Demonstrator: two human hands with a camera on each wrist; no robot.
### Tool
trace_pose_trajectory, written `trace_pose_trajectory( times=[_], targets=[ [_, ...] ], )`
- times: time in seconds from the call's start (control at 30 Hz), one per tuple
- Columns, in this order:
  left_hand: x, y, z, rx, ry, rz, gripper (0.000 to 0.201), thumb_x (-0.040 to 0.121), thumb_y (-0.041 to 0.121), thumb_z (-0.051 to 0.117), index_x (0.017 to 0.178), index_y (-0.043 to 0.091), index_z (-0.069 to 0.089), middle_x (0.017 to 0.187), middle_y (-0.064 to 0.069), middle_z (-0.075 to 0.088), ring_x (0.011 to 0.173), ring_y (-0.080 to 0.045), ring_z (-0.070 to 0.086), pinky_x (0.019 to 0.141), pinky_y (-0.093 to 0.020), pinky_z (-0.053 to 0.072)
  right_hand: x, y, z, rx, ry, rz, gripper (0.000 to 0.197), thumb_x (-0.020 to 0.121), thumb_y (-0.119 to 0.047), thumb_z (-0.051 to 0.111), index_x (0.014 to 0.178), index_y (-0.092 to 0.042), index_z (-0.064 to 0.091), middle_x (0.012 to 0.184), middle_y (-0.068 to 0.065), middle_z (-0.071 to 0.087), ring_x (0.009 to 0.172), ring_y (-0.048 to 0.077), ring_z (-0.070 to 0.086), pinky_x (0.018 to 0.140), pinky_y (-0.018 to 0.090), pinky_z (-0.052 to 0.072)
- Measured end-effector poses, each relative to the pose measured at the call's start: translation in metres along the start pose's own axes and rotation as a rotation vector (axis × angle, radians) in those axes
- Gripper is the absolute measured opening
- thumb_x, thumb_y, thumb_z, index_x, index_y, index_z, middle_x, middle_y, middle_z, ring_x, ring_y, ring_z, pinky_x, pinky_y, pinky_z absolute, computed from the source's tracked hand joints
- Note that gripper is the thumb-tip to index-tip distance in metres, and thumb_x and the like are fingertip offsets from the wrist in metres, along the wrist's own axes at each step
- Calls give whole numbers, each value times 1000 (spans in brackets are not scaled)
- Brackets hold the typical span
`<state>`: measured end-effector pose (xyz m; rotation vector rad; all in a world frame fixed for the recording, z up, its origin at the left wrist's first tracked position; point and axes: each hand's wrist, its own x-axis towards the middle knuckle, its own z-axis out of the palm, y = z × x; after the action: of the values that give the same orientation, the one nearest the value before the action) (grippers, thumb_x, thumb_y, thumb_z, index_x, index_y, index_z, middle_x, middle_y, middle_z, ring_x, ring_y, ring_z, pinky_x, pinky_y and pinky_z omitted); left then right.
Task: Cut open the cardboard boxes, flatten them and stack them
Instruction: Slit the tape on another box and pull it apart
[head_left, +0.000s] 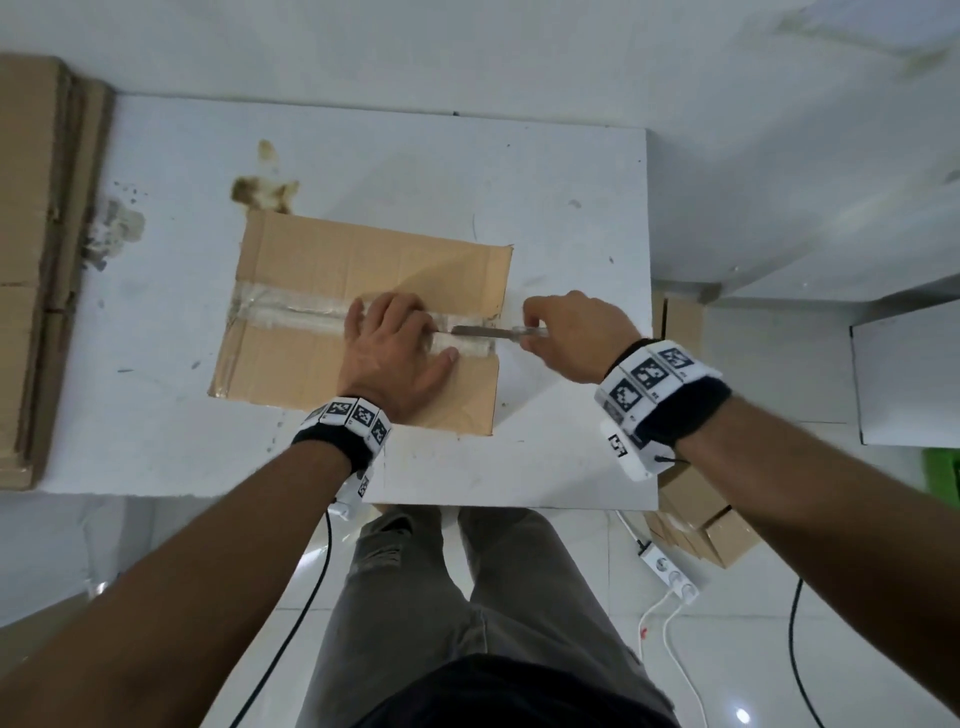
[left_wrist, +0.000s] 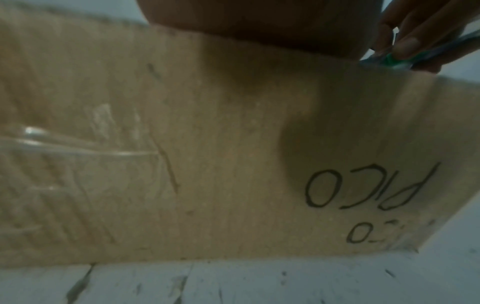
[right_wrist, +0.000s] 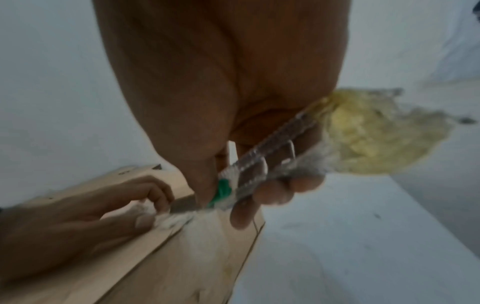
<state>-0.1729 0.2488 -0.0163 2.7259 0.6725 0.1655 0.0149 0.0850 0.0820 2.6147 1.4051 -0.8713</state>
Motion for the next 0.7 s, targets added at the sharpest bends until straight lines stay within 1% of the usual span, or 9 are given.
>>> trace_pose_trajectory(
  times=[0.1,0.13,0.23,0.3,0.37,0.43,0.5,0.6,0.7],
  targets=[
    [1,1,0,-61,-8,0,46,87,59,55,108,19,61,124,2,54,128,-25,48,121,-60,20,2,-6,2,-29,50,-47,21,101,-42,50,101,-23,58,84,0,60,69,23,58,61,31,41],
    [0,-1,-3,-115,6,-2,47,86,57,57,111,17,60,124,0,56,126,-25,50,121,-59,22,2,-3,-4,-30,80,-57,21,100,-44,50,100,-24,58,83,-1,58,71,23,58,61,31,40],
    [-4,-19,-17,-310,50,-108,63,82,49,64,130,9,54,130,-8,60,122,-27,55,114,-54,36,2,-4,-17,-37,176,-98,22,101,-45,46,99,-25,53,79,-1,54,68,24,57,59,31,37],
    [-9,-40,-26,-182,52,-151,76,80,60,60,138,12,51,143,-6,54,134,-26,49,118,-50,30,8,-25,-15,-45,178,-165,24,104,-44,40,102,-22,49,76,0,52,63,24,54,58,32,39],
    [-13,-59,-33,1,-2,-170,89,80,76,53,147,18,46,157,0,41,149,-23,33,124,-52,16,20,-53,-6,-39,144,-241,24,106,-42,37,104,-20,47,76,0,51,63,24,54,60,35,44],
    [-17,-69,-35,74,-66,-188,102,78,88,46,155,22,37,166,3,30,155,-19,21,126,-52,9,34,-76,3,-42,134,-297,21,106,-37,39,105,-18,47,78,2,51,67,28,56,63,36,47],
    [-19,-70,-33,78,-77,-196,108,76,92,43,158,23,32,168,5,25,157,-17,15,127,-52,7,44,-88,10,-51,119,-304,16,106,-30,42,107,-15,47,78,3,50,70,29,57,63,37,45],
    [-19,-69,-32,61,-69,-219,111,75,93,44,160,22,29,169,7,23,157,-14,12,128,-51,5,49,-99,12,-60,102,-286,10,104,-23,44,108,-15,47,73,0,42,70,29,54,61,36,39],
    [-20,-70,-32,55,-70,-214,111,75,92,46,160,22,28,168,8,24,157,-13,12,128,-50,6,48,-106,9,-68,83,-278,11,104,-22,45,111,-13,48,79,2,44,71,28,50,63,36,38]
  ],
)
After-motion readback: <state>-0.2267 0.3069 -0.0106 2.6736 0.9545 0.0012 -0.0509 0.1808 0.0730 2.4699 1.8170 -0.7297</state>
